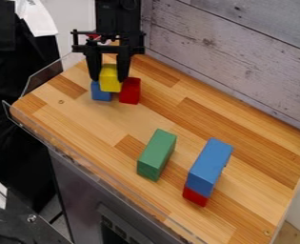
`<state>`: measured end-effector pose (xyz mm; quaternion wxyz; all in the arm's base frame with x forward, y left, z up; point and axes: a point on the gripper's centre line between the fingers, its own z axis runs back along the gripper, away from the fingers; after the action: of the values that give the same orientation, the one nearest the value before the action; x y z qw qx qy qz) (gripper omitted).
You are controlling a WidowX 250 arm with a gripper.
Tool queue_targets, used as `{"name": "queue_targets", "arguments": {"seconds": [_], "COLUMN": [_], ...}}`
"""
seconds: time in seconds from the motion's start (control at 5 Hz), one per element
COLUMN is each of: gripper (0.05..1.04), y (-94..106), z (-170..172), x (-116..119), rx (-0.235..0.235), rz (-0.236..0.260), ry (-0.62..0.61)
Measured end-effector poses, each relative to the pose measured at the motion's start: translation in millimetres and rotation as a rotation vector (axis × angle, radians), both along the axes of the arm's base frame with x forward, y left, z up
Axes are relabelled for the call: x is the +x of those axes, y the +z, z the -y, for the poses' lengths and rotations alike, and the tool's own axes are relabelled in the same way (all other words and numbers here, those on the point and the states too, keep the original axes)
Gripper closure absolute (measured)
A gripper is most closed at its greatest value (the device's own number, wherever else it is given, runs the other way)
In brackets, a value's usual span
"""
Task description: Remove the yellow cube from the green block and put it on top of the blue and red cubes
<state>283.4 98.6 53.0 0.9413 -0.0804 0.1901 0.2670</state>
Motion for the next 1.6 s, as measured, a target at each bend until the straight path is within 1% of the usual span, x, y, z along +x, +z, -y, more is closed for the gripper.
{"name": "queue_targets", "arguments": {"seconds": [0.2, 0.4, 0.6, 1.2, 1.4, 1.6], "gripper": [0.547, 0.546, 0.546, 0.546, 0.497, 0.195], "y": [-0.2, 2.5, 2.7, -1.2, -3.5, -3.4], "z": [-1.3, -0.8, -0.8, 0.7, 1.0, -0.1], "x": [-0.7, 3.1, 6.0, 7.4, 7.3, 7.5], "rx": [0.016, 0.021, 0.015, 0.011, 0.008, 0.018], "rz": [-0.008, 0.002, 0.010, 0.008, -0.006, -0.009], "ry": [0.001, -0.004, -0.015, -0.018, -0.008, 0.001]}}
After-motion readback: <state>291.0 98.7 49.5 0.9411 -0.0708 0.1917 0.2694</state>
